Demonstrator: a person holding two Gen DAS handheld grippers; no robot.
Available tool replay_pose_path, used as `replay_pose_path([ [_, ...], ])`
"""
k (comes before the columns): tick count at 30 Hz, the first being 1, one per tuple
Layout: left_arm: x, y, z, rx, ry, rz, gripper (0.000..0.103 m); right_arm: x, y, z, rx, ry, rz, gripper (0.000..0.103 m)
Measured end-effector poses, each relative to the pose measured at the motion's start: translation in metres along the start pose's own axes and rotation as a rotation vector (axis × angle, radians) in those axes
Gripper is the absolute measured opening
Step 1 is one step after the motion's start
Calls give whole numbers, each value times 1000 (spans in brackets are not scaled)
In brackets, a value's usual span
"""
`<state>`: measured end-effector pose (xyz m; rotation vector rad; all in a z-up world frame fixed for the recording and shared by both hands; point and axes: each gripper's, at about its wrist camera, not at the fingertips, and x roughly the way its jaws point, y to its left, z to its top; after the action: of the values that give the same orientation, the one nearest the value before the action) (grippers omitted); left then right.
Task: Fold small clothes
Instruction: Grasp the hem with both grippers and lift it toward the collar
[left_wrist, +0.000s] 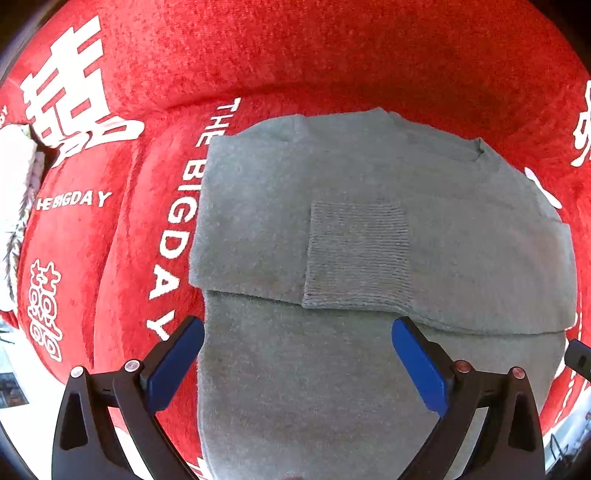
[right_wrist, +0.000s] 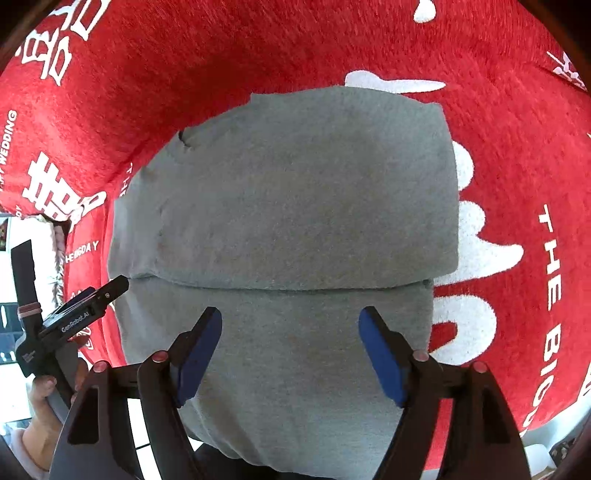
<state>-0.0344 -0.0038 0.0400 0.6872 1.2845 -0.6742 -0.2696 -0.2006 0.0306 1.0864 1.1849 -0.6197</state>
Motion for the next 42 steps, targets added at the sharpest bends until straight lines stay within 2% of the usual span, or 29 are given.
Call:
replay_pose_path([
  [12, 1, -10, -11, 28, 35, -2, 102, 1, -21, -2, 53, 28, 34, 80],
  [17, 6, -9, -23, 1, 66, -18, 102, 8, -28, -3, 70, 57, 60, 80],
  [24, 10, -8, -41, 21, 105, -20, 102, 15, -27, -12, 85, 84, 75, 80],
  [33, 10, 6, -69, 52, 109, -60, 102, 22, -12, -38, 119, 95, 87, 80],
  [38, 8, 28, -95, 67, 107, -78, 102, 28, -4, -62, 145, 108, 103, 80],
  [42, 13, 46, -120, 75, 138, -83, 102, 29, 1, -85, 154, 119, 120, 80],
])
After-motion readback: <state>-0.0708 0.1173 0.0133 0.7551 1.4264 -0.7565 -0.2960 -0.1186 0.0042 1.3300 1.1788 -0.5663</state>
